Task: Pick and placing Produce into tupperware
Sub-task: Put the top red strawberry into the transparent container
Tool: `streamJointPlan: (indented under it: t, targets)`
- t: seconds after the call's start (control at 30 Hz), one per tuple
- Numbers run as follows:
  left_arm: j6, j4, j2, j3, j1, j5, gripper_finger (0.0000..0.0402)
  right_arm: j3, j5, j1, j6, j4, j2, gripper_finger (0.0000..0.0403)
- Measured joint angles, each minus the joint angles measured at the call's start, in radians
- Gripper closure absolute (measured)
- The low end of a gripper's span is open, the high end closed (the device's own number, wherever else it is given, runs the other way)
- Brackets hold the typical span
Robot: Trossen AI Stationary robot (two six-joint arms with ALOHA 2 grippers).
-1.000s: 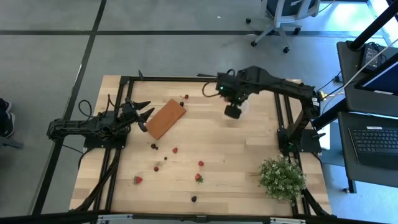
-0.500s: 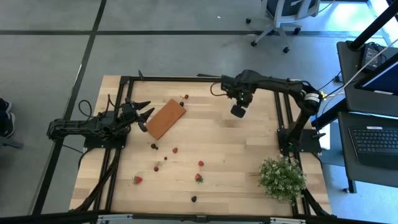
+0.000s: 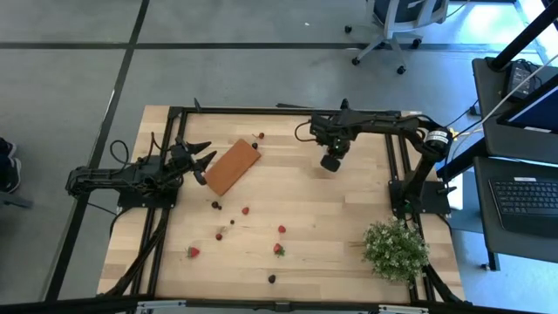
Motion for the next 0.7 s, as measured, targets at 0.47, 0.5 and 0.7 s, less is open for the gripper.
streamJointPlan:
  t: [0.47, 0.5, 0.7]
  targets:
    - [0.0, 0.0, 0.0, 0.0, 0.0, 0.0, 0.0217, 0.0, 0.0, 0.0, -0.005, 0.012, 0.0, 0.0385]
    - [0.0, 0.0, 0.0, 0.0, 0.0, 0.0, 0.0217, 0.0, 0.0, 0.0, -0.006, 0.012, 0.0, 0.0385]
    - [0.0, 0.0, 0.0, 0.0, 0.0, 0.0, 0.0217, 0.0, 0.0, 0.0, -0.001, 0.012, 0.0, 0.0382]
